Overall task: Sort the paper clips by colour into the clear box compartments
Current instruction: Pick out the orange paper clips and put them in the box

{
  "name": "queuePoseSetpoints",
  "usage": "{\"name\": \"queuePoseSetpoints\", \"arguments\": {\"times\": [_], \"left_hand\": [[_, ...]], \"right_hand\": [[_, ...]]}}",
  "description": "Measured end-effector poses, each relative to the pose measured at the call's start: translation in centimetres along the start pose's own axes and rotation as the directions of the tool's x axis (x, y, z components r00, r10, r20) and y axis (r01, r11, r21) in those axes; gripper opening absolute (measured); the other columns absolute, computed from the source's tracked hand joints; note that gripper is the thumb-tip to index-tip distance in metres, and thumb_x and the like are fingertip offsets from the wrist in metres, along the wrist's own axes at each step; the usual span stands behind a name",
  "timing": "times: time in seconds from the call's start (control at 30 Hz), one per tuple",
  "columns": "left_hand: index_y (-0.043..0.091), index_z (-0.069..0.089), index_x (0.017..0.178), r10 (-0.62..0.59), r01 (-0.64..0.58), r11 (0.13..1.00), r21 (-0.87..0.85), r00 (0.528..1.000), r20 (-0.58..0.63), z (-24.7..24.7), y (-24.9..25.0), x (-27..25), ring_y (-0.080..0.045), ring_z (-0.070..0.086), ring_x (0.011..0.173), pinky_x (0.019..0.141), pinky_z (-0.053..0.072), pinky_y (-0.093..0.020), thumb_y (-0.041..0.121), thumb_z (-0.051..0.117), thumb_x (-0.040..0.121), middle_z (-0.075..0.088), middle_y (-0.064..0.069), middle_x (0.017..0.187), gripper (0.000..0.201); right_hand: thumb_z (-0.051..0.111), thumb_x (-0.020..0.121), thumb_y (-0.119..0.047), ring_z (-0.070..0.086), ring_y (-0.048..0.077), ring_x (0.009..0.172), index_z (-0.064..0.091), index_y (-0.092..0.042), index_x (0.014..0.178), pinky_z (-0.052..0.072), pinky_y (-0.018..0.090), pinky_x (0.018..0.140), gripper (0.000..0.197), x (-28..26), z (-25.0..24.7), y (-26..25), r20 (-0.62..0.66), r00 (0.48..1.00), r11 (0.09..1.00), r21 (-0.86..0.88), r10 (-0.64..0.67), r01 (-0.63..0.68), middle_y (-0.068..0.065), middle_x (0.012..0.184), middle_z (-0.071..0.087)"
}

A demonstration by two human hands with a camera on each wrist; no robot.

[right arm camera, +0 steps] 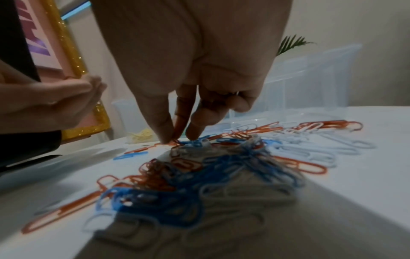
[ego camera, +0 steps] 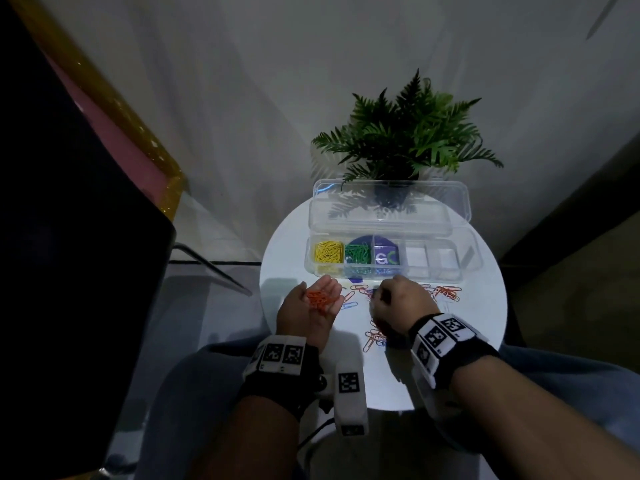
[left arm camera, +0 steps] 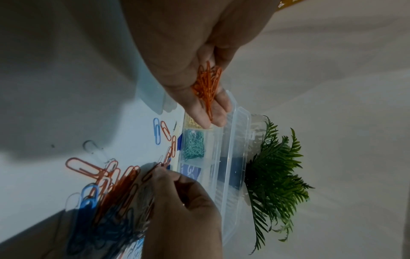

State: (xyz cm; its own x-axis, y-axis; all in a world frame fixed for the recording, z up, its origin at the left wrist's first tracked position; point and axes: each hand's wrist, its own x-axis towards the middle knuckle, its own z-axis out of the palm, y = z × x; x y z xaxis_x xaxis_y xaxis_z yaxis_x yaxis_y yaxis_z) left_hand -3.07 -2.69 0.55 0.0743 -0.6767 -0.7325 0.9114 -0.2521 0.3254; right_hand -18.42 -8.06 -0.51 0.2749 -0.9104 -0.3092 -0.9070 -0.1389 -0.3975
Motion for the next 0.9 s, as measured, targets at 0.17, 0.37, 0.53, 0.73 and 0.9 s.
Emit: {"name": "queuePoseSetpoints", "arguments": {"times": [0.17,0.37,0.53,0.73,0.9], "left_hand": [[-0.001,0.057,0.089,-0.001,0.001,1.0,0.0,1.0,-0.017,0.4,-0.2,-0.2,-0.02,0.056,0.08,0.077,0.043,-0.03,0.024,0.025,0.101,0.062,-0.013,0.081,0.043],[0.0,0.059,0.089,-0.005,0.005,1.0,0.023,1.0,-0.027,0.5,-0.6,-0.1,-0.021,0.067,0.071,0.093,0.039,-0.034,0.025,0.026,0.101,0.071,-0.012,0.065,0.044],[0.0,0.058,0.088,-0.015,0.015,1.0,0.023,1.0,-0.022,0.6,-0.6,0.2,-0.021,0.057,0.083,0.097,0.034,-0.034,0.026,0.023,0.102,0.07,-0.012,0.063,0.045],[0.0,0.058,0.091,0.015,-0.013,0.999,0.043,0.999,-0.048,0.7,-0.9,0.3,-0.021,0.057,0.085,0.101,0.033,-0.034,0.025,0.022,0.102,0.064,-0.014,0.086,0.045],[0.001,0.053,0.084,0.001,-0.001,1.0,0.004,1.0,0.027,0.7,-1.1,0.4,-0.018,0.05,0.078,0.084,0.037,-0.028,0.02,0.026,0.094,0.054,-0.011,0.082,0.034]], "right_hand": [[0.064,0.08,-0.037,0.059,0.026,0.099,0.064,-0.017,0.098,0.048,0.033,0.087,0.027,0.1,0.2,0.7,0.061,0.998,0.992,-0.122,0.006,0.002,0.005,0.11,0.053],[0.051,0.088,-0.028,0.062,0.03,0.096,0.069,-0.01,0.1,0.05,0.035,0.083,0.028,0.4,0.6,0.6,0.013,0.999,0.991,-0.127,-0.047,0.048,0.009,0.11,0.056],[0.054,0.084,-0.024,0.062,0.029,0.088,0.068,-0.009,0.087,0.049,0.031,0.075,0.02,0.6,0.0,0.9,-0.052,0.998,0.998,0.053,-0.022,0.025,0.009,0.097,0.062],[0.069,0.08,-0.018,0.05,0.006,0.06,0.069,-0.015,0.072,0.035,0.007,0.05,0.008,0.2,-1.5,1.4,-0.033,0.999,0.911,0.412,0.038,-0.021,-0.002,0.064,0.058],[0.062,0.086,-0.013,0.05,0.003,0.06,0.067,-0.008,0.079,0.036,0.002,0.05,0.01,0.3,-1.8,1.6,-0.013,1.0,0.884,0.467,-0.005,0.01,-0.012,0.062,0.055]]}}
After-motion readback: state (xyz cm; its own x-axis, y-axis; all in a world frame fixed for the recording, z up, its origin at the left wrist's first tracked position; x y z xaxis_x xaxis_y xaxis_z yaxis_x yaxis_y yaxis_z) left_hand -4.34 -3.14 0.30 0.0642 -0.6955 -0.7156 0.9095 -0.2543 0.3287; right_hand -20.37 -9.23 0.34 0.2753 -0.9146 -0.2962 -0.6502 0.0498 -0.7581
